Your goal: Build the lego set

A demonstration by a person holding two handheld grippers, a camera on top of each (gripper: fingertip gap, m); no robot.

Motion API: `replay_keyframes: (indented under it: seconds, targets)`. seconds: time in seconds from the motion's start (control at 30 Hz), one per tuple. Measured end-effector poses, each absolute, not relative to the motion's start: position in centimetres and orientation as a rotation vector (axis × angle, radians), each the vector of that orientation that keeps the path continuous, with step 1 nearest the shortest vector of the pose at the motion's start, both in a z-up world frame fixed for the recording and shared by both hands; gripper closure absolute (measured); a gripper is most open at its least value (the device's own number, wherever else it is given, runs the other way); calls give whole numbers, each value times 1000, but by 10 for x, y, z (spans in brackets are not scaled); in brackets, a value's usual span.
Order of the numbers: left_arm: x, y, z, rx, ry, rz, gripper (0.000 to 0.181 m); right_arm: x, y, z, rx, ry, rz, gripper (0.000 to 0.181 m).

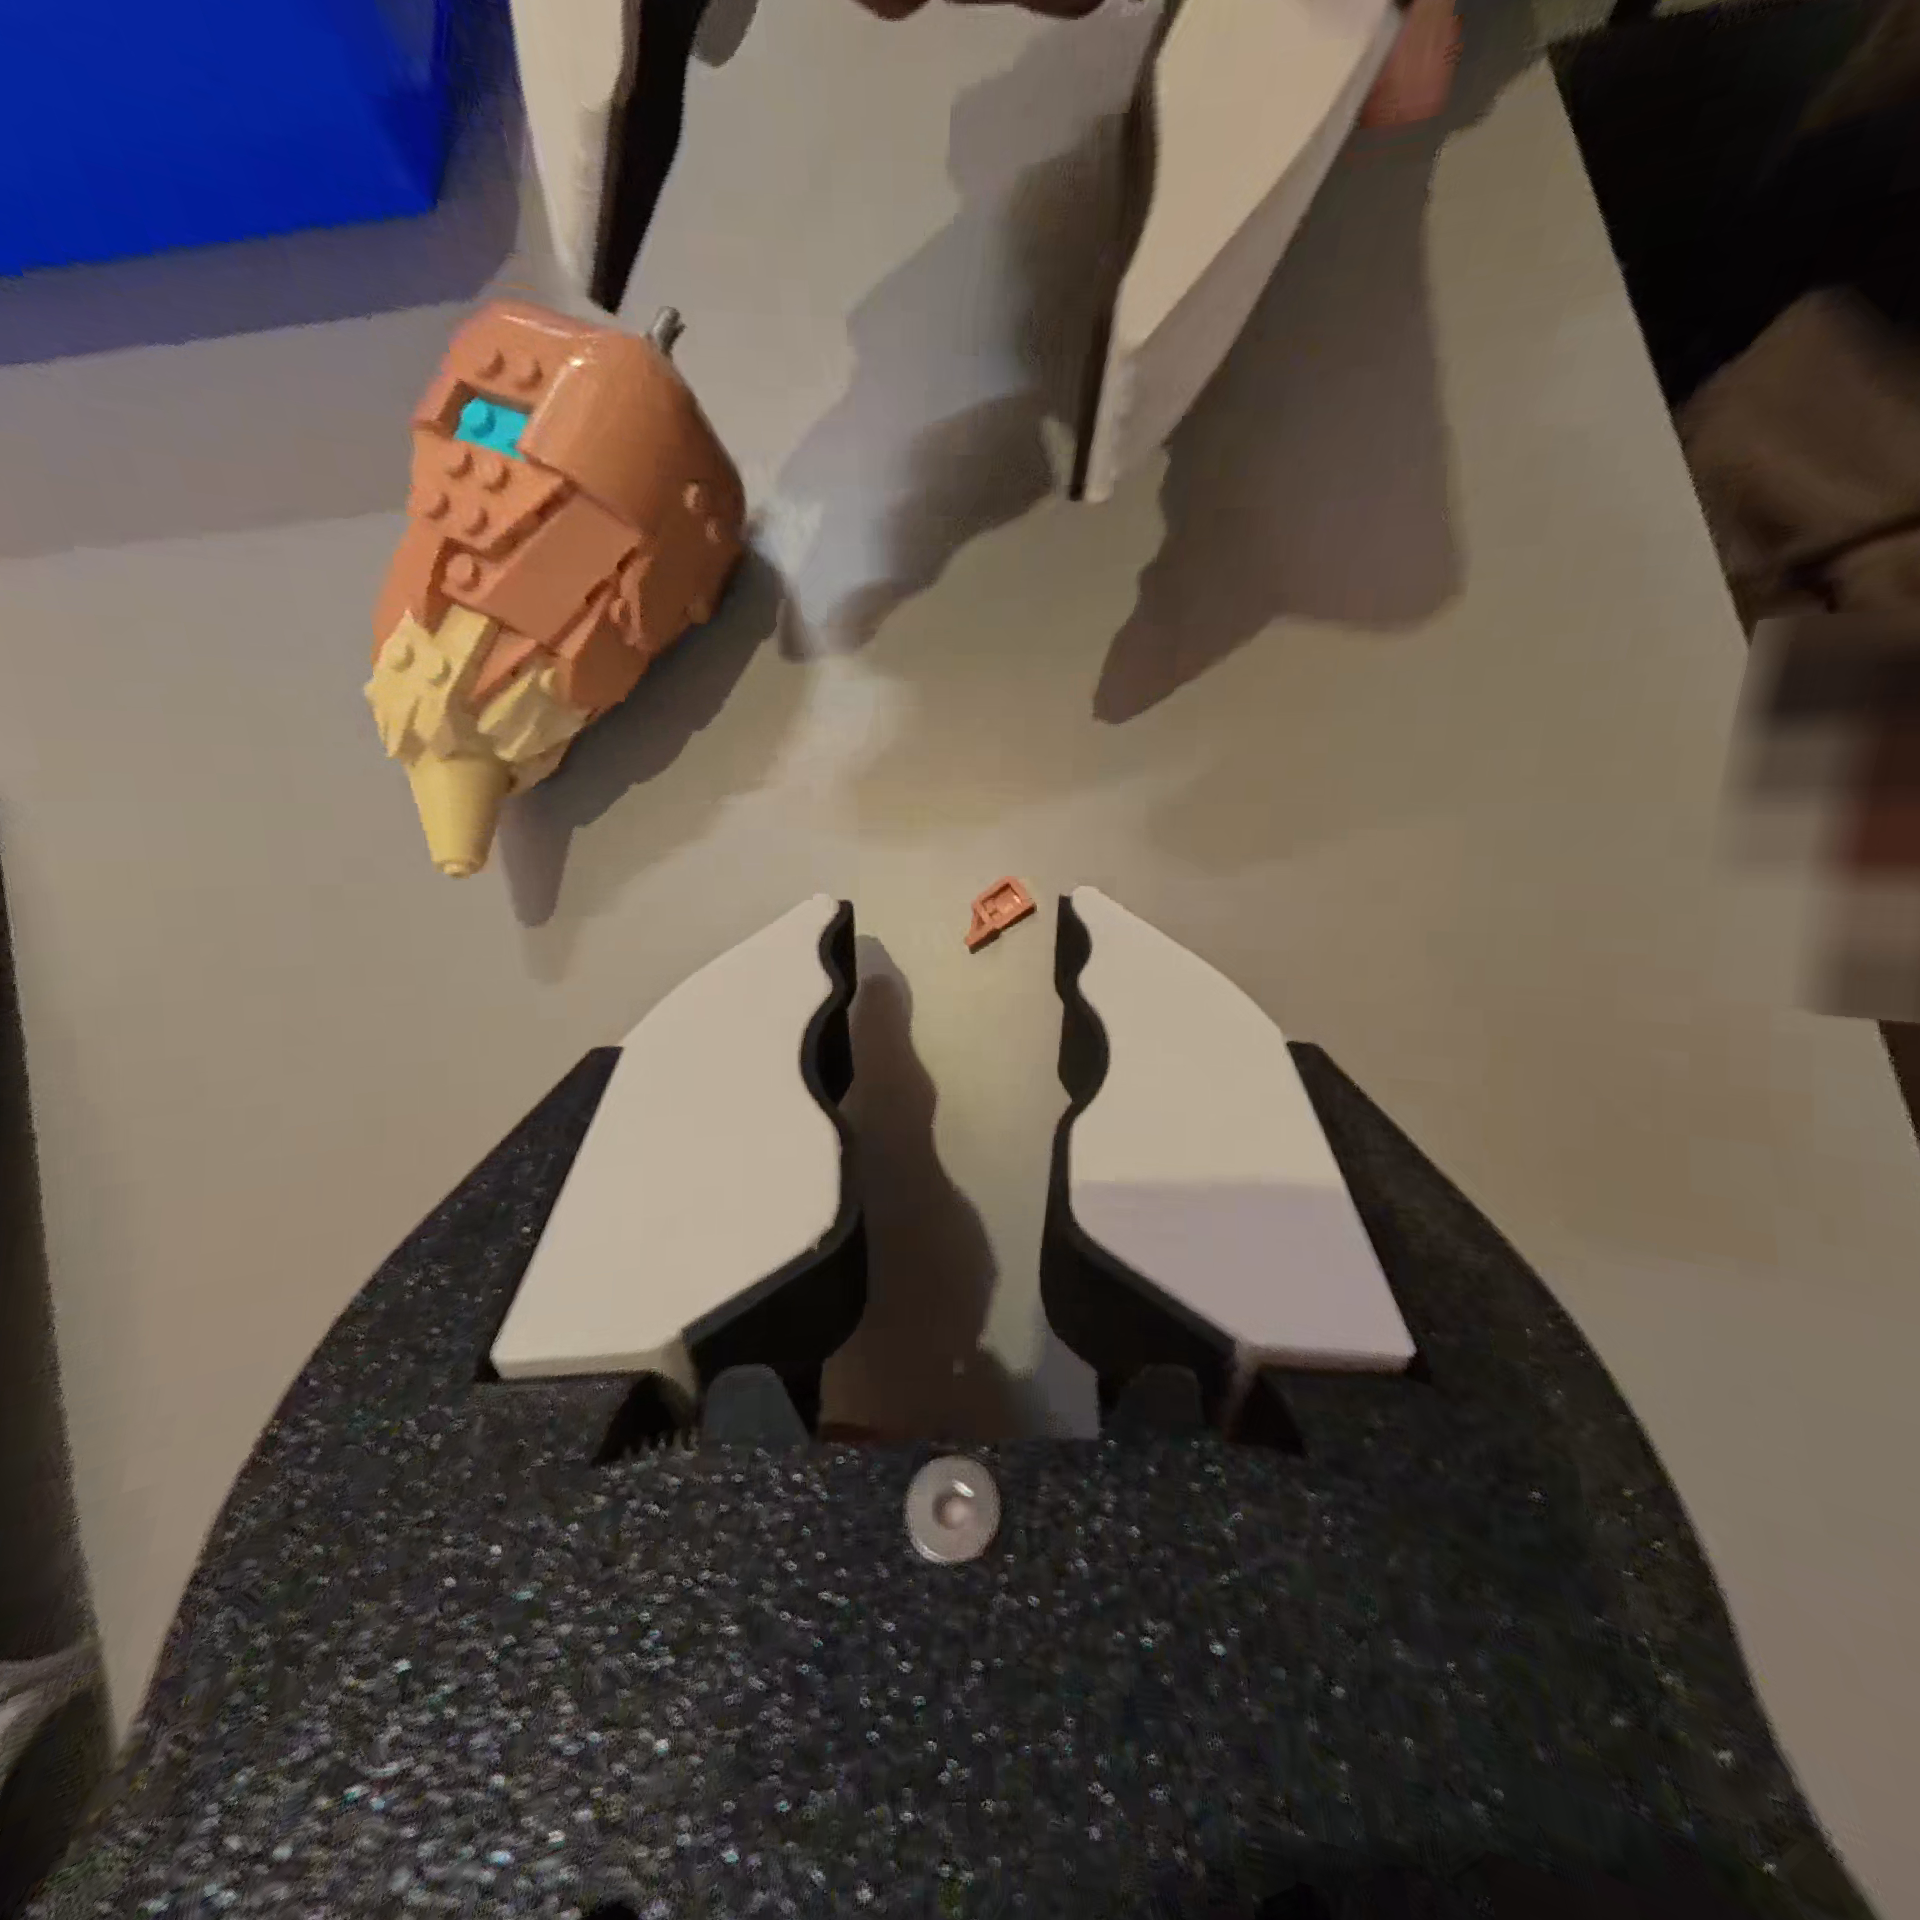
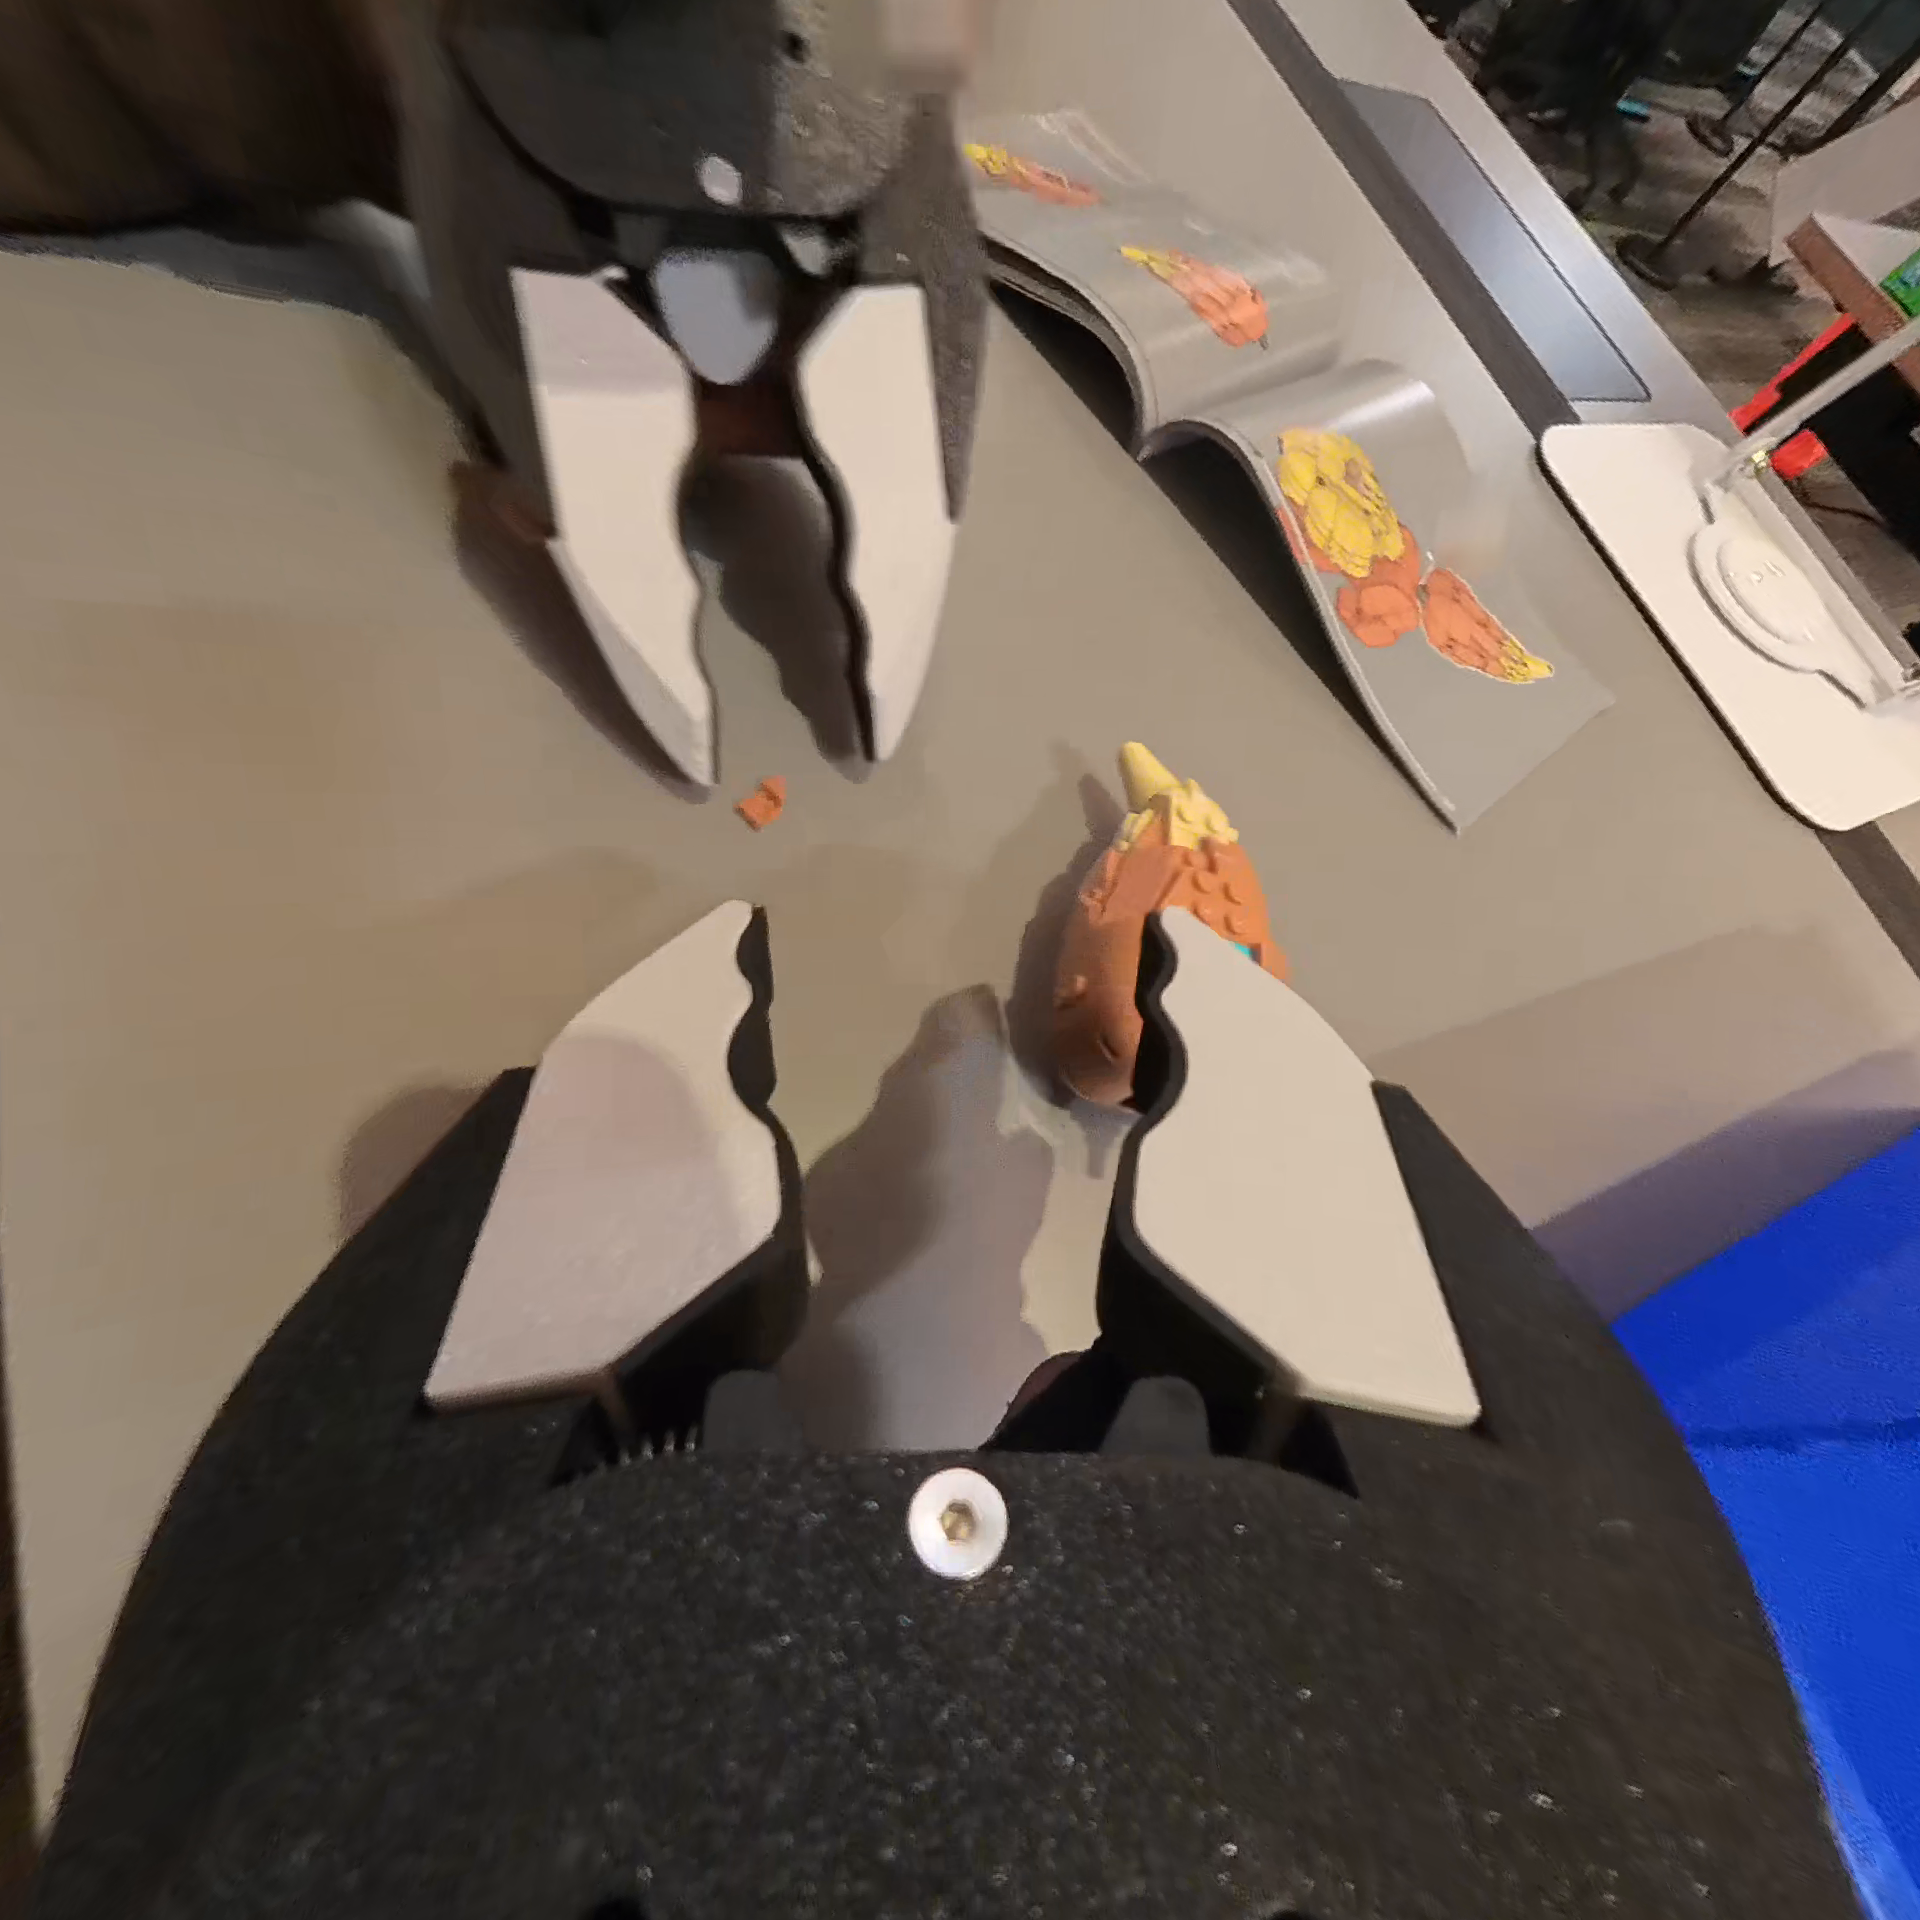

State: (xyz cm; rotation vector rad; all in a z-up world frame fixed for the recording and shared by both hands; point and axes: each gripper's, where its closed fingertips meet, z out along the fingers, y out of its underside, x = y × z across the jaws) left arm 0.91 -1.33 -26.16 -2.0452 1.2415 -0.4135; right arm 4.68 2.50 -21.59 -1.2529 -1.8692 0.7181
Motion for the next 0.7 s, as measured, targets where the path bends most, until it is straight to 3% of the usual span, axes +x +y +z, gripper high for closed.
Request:
replay_keyframes:
  seconds: [0.03,0.27,0.5,0.7]
  targets:
    - [9,-11,-263,-2049,1274,-412,147,48,21,-216,-1250,-1871,725,114]
    - [20,-20,-271,-2022,1416,-498,177,52,-1,-230,-1356,-1883,816,120]
    - [23,-18,-258,-1856,1323,-380,177,50,-17,-246,-1616,-1850,984,127]
    - [25,-15,-187,-1346,1181,22,177,34,-17,-217,-1692,-1642,1298,142]
